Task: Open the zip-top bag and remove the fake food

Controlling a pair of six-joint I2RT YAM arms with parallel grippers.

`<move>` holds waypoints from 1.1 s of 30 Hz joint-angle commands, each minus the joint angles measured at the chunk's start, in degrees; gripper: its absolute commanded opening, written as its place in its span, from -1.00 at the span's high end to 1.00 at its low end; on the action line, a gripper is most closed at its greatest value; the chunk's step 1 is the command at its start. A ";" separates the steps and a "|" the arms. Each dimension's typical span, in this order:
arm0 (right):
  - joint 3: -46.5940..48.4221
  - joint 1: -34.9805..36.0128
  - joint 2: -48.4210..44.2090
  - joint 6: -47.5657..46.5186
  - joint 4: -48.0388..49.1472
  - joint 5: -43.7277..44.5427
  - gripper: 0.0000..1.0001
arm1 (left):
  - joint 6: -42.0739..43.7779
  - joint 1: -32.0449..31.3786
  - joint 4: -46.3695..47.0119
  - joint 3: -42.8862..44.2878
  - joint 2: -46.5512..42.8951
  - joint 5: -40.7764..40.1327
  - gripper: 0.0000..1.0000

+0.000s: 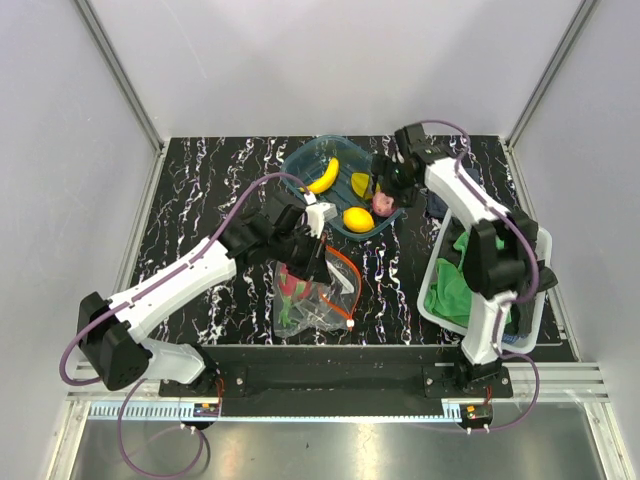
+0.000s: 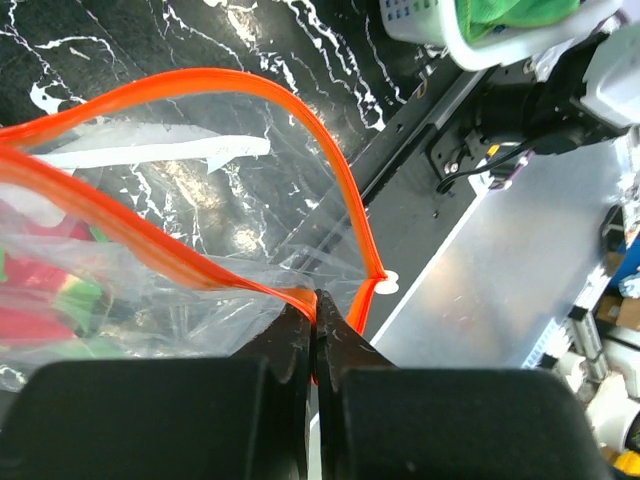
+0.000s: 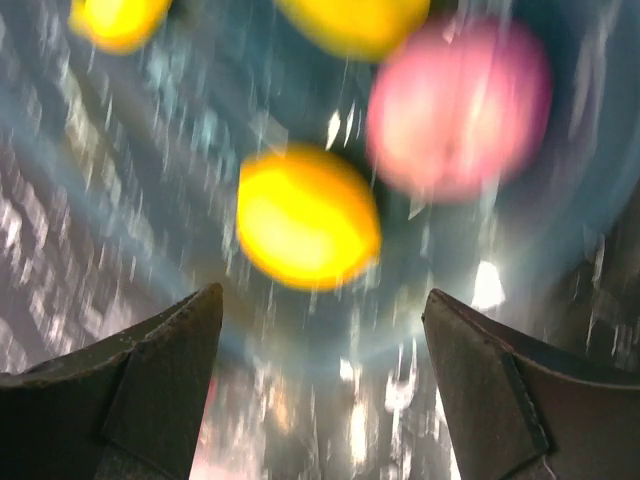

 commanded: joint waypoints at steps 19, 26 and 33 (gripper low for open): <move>-50.38 14.97 -44.52 11.94 26.42 -24.46 0.03 | -12.52 0.32 7.01 7.29 1.66 -1.90 1.00; -51.45 15.86 -40.84 11.94 29.85 -26.14 0.10 | -17.97 0.32 13.17 7.20 3.33 -0.67 1.00; -53.20 15.86 -33.38 12.64 35.91 -27.45 0.03 | -21.49 0.32 16.51 6.94 4.04 -0.14 1.00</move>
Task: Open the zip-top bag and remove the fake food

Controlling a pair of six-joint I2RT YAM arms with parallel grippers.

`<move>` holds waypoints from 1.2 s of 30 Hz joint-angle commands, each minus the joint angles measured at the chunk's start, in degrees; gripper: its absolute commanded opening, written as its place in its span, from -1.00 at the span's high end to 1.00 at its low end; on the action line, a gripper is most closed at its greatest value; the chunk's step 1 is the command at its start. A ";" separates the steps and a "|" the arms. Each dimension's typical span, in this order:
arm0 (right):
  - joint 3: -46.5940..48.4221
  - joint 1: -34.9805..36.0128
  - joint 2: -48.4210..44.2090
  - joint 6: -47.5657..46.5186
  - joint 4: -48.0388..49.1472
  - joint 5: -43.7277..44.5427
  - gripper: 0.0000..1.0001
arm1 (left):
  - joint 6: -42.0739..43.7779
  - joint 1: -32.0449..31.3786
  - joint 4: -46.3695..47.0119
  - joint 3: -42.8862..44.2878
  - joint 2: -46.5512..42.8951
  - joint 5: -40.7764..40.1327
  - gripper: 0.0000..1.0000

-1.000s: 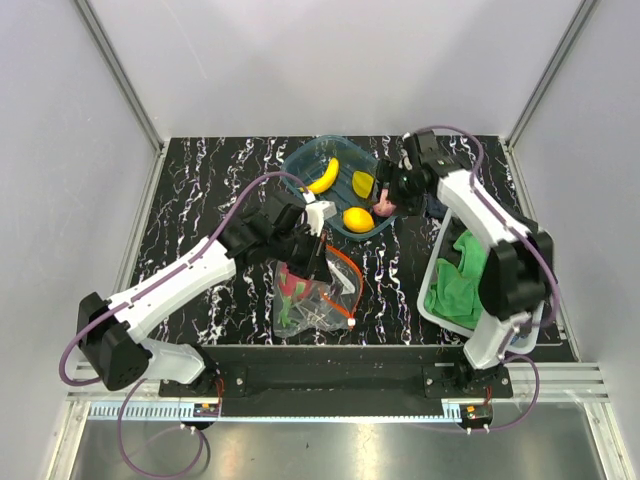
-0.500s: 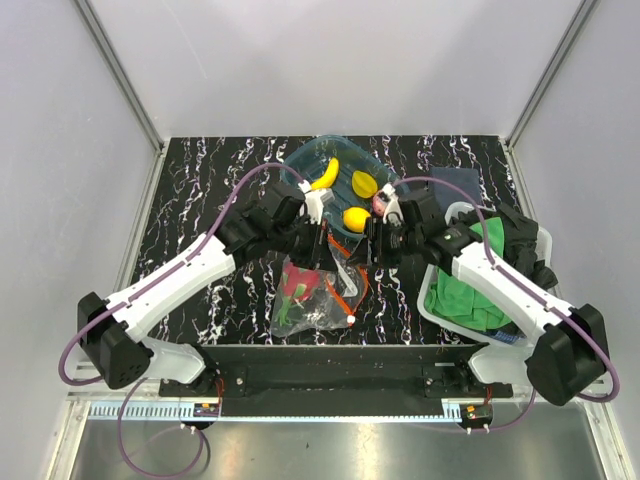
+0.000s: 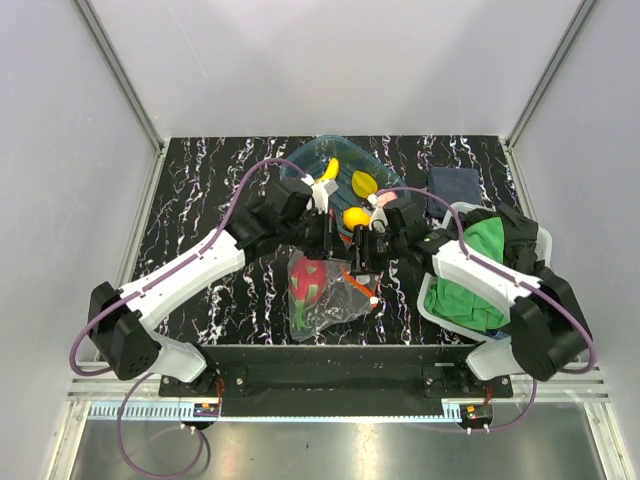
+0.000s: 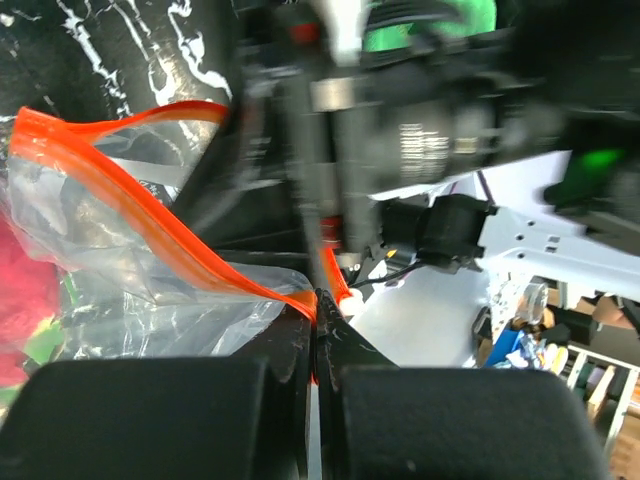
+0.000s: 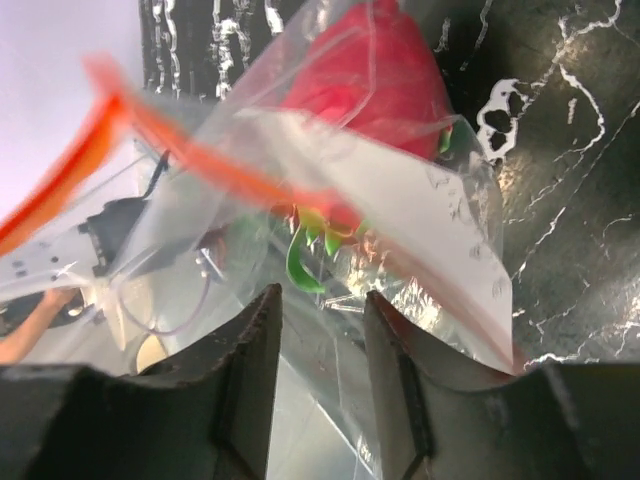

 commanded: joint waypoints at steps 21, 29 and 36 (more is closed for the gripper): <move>-2.48 3.83 15.23 5.22 18.07 -8.42 -0.25 | -2.67 -0.09 6.49 -0.27 -0.53 2.41 1.00; -3.01 3.92 9.77 -0.15 8.92 -5.68 -0.02 | -0.39 -0.09 3.93 0.17 -2.02 -0.41 1.00; -0.38 7.60 13.73 -0.50 9.62 -6.13 -0.21 | -1.44 -0.09 5.16 3.16 -0.18 1.08 1.00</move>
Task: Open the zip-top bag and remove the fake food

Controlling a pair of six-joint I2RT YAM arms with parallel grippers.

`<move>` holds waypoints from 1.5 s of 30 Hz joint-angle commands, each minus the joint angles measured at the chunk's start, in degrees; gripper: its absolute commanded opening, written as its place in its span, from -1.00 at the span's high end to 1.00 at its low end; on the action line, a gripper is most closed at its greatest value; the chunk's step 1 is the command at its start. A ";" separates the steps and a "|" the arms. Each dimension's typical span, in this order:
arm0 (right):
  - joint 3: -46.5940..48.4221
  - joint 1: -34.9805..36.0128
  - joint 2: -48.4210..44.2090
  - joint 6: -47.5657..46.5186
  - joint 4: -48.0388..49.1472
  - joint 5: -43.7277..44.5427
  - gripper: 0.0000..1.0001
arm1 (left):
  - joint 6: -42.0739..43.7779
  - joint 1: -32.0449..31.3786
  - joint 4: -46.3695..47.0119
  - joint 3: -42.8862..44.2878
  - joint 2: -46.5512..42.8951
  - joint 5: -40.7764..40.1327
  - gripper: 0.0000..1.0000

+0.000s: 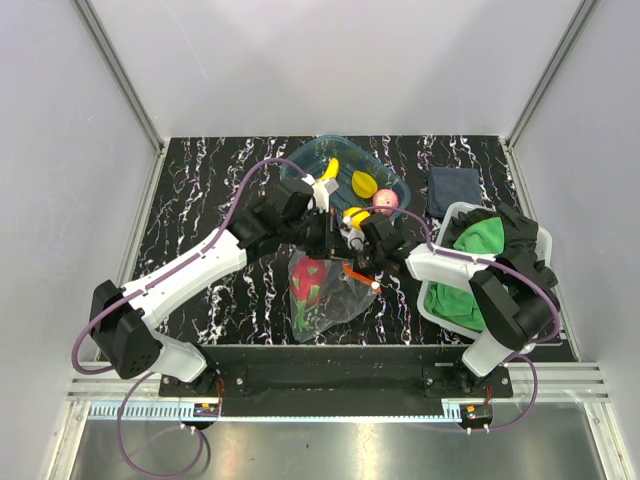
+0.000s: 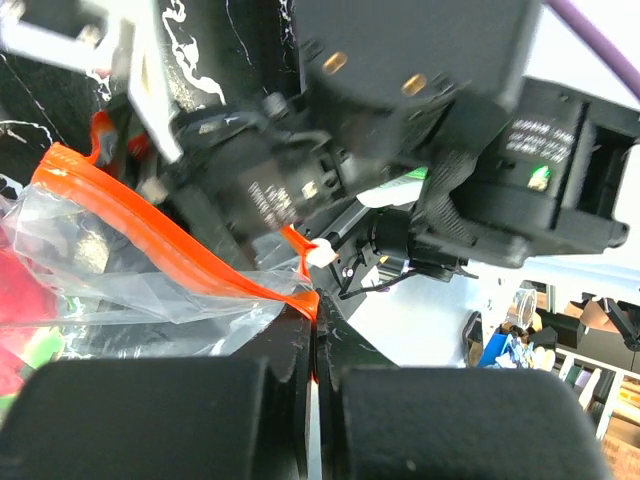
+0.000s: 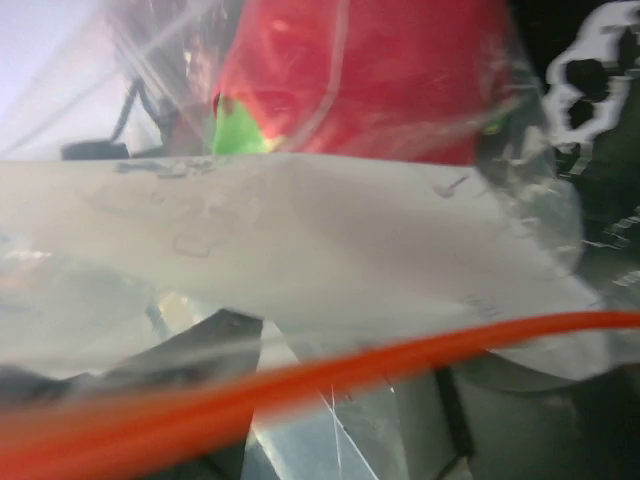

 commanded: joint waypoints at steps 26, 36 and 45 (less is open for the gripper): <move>-1.07 4.05 8.21 4.61 14.56 12.03 -0.22 | -2.79 -3.08 7.42 -1.17 -1.95 0.03 1.00; -1.42 4.14 7.60 3.37 14.99 12.73 0.61 | -2.70 -3.08 7.24 -1.43 -2.13 0.12 1.00; -1.69 4.05 5.84 2.14 14.56 14.49 1.00 | -2.44 -2.82 6.19 -4.15 -5.38 -1.72 1.00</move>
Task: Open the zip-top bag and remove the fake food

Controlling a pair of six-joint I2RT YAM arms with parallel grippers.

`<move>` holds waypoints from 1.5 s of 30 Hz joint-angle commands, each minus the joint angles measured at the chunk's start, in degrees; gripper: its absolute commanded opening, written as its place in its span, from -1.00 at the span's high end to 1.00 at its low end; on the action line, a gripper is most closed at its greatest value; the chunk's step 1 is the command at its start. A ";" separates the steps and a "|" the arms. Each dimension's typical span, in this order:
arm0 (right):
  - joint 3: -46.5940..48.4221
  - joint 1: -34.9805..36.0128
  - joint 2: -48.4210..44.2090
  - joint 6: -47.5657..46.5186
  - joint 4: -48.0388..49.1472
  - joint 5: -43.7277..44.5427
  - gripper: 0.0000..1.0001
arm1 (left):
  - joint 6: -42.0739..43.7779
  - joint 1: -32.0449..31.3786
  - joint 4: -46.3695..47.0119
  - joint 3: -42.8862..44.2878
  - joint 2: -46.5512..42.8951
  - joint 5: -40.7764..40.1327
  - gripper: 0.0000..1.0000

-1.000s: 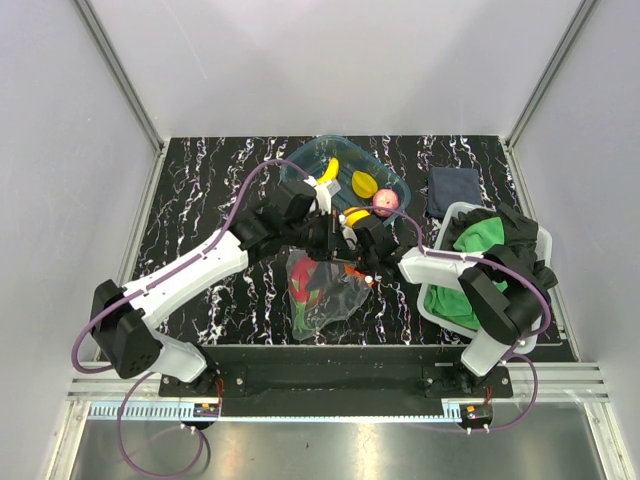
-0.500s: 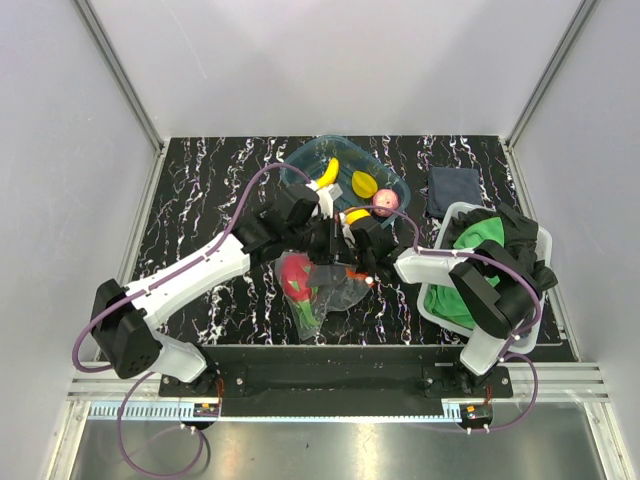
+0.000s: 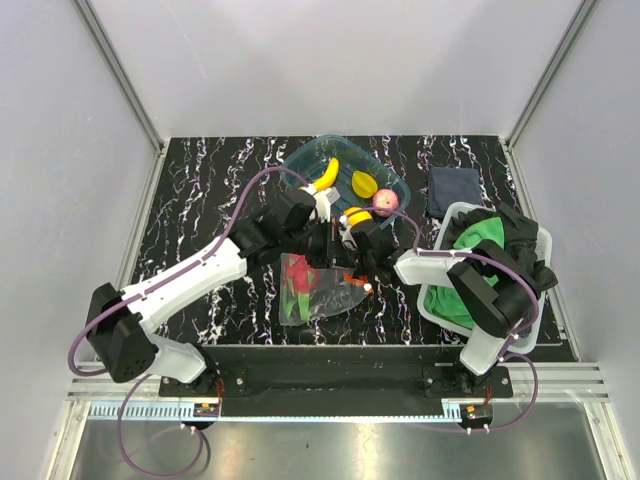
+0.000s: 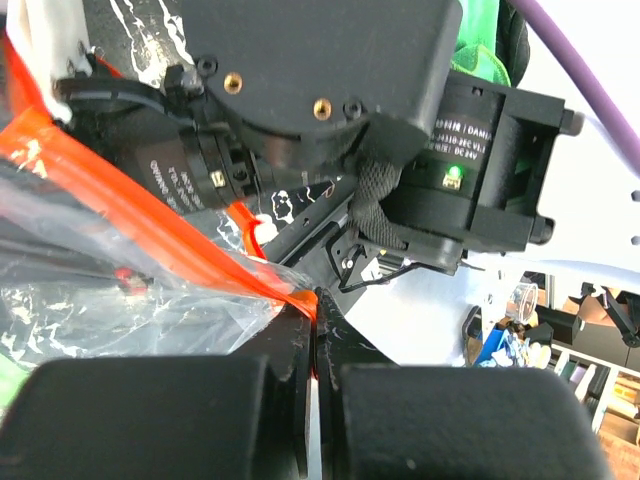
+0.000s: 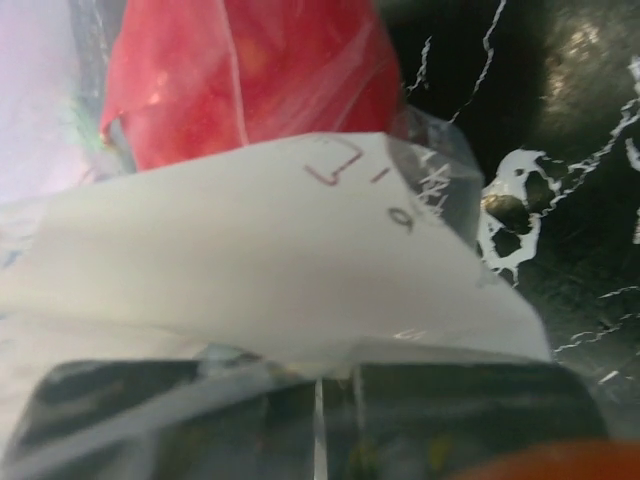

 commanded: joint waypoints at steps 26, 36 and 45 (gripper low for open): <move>-2.99 0.20 0.43 -2.87 2.13 -9.47 -0.35 | -4.54 0.25 9.10 4.48 1.11 6.42 1.00; -1.93 0.12 3.94 -1.29 6.52 -0.69 -0.21 | -6.21 -0.63 10.33 0.44 -0.03 6.24 1.00; -2.99 0.03 4.03 -0.85 10.91 2.14 0.20 | -6.56 -0.72 10.77 -0.53 -0.47 6.15 1.00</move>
